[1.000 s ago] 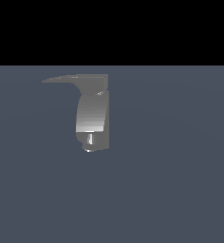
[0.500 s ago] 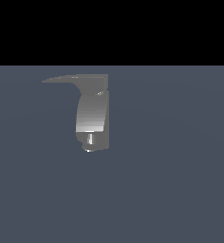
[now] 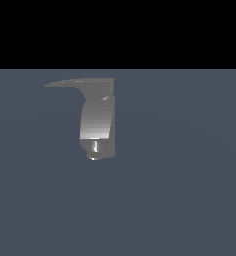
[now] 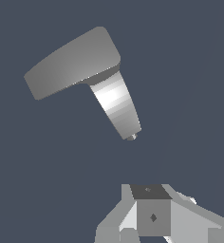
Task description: Turn on the faucet by rotating a designated handle.
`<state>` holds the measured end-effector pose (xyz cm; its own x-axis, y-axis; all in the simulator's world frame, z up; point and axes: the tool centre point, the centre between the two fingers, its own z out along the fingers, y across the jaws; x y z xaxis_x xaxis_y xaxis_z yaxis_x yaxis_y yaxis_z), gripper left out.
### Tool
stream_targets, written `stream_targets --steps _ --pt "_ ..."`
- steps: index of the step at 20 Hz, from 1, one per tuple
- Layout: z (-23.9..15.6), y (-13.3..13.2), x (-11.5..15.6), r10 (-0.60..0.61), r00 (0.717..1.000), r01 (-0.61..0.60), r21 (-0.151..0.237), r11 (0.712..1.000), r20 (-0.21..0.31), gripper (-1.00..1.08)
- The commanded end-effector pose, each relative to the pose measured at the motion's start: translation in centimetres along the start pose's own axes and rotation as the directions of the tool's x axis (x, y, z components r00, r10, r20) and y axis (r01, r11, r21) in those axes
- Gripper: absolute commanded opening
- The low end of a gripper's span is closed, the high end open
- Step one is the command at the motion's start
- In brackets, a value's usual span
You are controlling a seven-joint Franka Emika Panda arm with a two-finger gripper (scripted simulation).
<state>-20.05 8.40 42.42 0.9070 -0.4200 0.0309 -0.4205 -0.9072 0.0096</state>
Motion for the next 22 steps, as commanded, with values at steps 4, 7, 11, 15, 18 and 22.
stream_targets --steps 4,7,11,15,18,22 --pt "1.7 -2.7 0.5 0.112 0.994 -0.112 0.0 0.994 0.004 -1.0" --pt "2.6 -4.1 0.9 0.171 0.985 -0.171 0.0 0.985 0.007 -1.0" --pt "3.8 -5.9 1.6 0.249 0.968 -0.249 0.0 0.968 0.01 -1.0" --pt "4.9 -7.7 2.4 0.325 0.946 -0.325 0.0 0.946 0.013 -1.0" --pt "5.8 -8.9 3.1 0.38 0.925 -0.38 -0.001 0.925 0.015 -1.0" --pt "7.0 -10.5 4.1 0.45 0.893 -0.45 -0.001 0.893 0.018 -1.0"
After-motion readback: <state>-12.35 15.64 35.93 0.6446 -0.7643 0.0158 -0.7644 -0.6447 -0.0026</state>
